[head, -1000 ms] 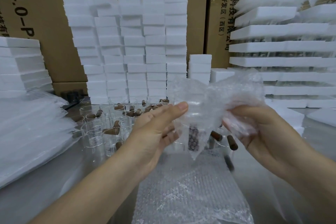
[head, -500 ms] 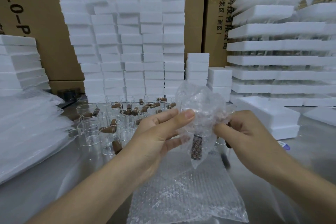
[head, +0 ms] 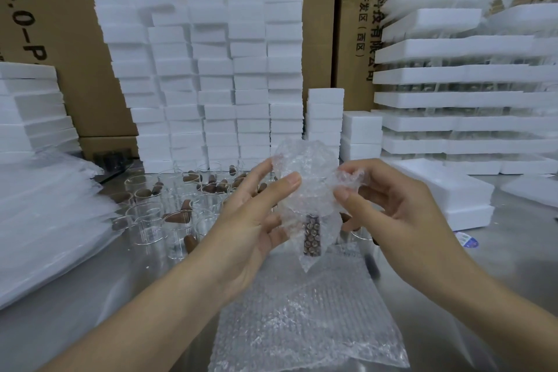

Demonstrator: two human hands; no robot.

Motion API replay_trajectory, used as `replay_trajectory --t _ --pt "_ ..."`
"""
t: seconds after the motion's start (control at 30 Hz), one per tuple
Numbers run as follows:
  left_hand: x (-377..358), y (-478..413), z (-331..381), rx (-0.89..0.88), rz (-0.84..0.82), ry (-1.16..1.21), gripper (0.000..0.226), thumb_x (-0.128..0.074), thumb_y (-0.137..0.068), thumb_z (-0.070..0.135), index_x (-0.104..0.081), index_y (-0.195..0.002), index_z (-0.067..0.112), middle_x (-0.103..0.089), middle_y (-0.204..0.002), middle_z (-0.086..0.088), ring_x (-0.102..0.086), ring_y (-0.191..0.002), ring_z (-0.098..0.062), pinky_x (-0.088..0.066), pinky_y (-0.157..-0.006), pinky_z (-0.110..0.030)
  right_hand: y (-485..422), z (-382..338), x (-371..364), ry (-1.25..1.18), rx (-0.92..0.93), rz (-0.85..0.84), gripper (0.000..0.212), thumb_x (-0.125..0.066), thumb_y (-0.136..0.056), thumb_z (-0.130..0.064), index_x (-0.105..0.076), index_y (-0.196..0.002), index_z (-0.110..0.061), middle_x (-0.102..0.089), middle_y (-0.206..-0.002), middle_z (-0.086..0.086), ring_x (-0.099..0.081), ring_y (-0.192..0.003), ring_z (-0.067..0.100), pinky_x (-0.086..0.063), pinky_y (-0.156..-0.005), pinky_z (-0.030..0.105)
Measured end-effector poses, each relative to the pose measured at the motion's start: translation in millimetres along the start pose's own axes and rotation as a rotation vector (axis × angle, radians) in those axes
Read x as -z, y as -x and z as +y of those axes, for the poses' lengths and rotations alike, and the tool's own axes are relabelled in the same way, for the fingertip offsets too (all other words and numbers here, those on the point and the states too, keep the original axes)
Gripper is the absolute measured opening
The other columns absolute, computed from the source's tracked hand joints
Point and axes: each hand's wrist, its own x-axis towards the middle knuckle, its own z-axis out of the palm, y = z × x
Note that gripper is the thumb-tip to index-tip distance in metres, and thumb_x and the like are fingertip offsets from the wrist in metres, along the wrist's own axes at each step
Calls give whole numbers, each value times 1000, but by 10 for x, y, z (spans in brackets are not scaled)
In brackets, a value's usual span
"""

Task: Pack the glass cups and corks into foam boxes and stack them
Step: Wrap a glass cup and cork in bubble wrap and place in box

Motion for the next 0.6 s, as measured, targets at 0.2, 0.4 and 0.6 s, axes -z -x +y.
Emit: replay_trajectory --t 0.2,0.4,0.6 --pt "-83 21 2 -20 -132 -147 36 -76 -92 38 -73 -127 45 -77 -130 -3 -76 -115 -27 -62 -88 -32 -13 -5 20 196 -7 -64 17 -65 -97 -26 -80 -95 -20 -67 -88 -5 -61 -75 14 -52 -69 41" --pt "-29 0 -59 -16 -164 -234 48 -85 -78 41 -74 -125 38 -75 -126 -13 -77 -110 -27 -63 -83 -34 3 29 -23 46 -104 -4 25 -73 -84 14 -70 -87 -10 -68 -78 10 -55 -66 16 -48 -62 32" --pt "-36 30 -94 44 -246 -335 52 -85 -81 44 -68 -131 42 -76 -128 -1 -75 -115 -24 -62 -86 -35 -6 16 -30 123 -133 36 39 -85 -79 0 -62 -98 -25 -66 -92 -4 -58 -74 16 -50 -61 22"
